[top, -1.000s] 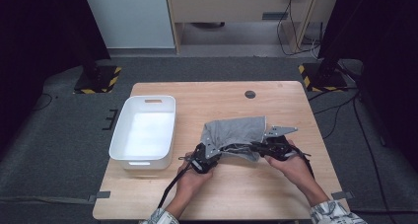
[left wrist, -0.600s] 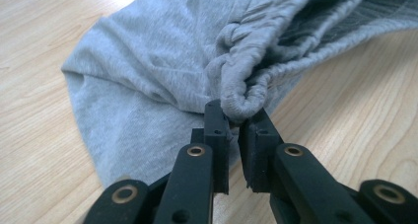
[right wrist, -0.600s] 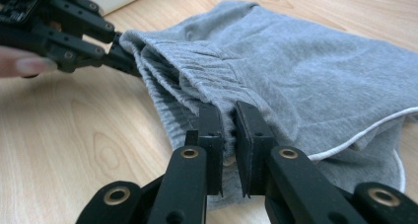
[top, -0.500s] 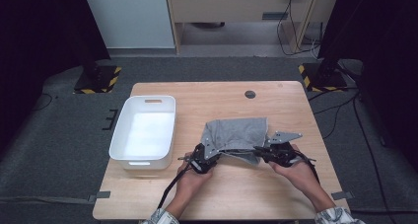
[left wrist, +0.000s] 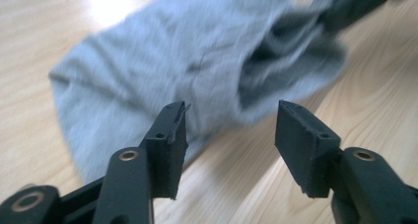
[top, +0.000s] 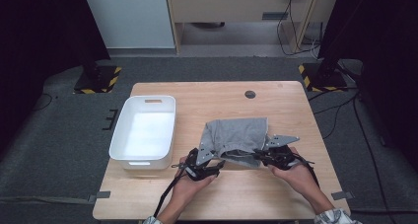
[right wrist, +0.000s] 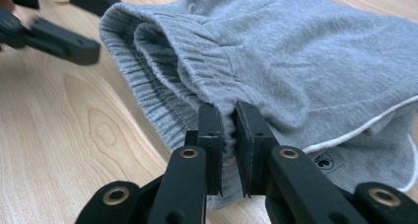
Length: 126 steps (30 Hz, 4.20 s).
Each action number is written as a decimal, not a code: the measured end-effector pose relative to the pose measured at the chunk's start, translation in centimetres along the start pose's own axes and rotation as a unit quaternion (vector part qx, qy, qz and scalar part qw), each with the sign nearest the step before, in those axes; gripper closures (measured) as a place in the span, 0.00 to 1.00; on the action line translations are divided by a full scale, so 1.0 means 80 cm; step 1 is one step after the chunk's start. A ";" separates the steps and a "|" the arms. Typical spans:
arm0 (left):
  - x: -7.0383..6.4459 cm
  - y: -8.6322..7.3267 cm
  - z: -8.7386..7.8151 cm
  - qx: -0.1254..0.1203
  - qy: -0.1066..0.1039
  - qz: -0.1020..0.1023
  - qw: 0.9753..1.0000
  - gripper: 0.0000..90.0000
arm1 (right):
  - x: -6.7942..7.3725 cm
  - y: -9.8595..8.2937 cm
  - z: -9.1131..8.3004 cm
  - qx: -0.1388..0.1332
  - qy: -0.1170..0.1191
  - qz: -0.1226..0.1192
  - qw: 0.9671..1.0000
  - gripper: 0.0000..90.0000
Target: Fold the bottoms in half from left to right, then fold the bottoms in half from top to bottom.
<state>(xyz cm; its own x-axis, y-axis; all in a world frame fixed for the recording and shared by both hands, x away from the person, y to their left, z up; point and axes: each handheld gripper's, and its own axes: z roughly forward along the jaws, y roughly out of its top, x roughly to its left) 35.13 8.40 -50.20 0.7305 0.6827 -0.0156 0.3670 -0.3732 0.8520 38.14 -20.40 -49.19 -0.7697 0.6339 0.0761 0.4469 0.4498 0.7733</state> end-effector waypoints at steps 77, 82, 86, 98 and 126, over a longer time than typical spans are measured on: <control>0.051 0.032 0.023 0.023 0.020 -0.023 0.999 0.33 | -0.067 0.025 -0.021 -0.019 -0.103 0.042 0.994 0.31; 0.057 0.031 0.028 0.025 0.026 -0.030 0.999 0.33 | -0.069 0.029 -0.013 -0.012 -0.114 0.037 0.993 0.33; 0.061 0.029 0.031 0.027 0.031 -0.031 0.999 0.34 | -0.071 0.032 -0.009 -0.007 -0.116 0.039 0.993 0.35; 0.063 0.035 0.041 0.030 0.041 -0.028 0.998 0.35 | -0.083 0.033 -0.005 -0.001 -0.129 0.052 0.990 0.40; 0.063 0.030 0.072 0.064 0.060 -0.030 0.996 0.37 | -0.100 0.043 0.022 0.016 -0.146 0.073 0.987 0.49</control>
<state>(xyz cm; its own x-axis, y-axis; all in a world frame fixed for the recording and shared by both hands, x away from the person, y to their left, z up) 43.01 7.30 -51.26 0.6345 0.7729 0.0049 0.4830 -0.4015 0.7782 46.67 -22.82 -48.26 -0.5345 0.8452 -0.0034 0.5602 0.3573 0.7474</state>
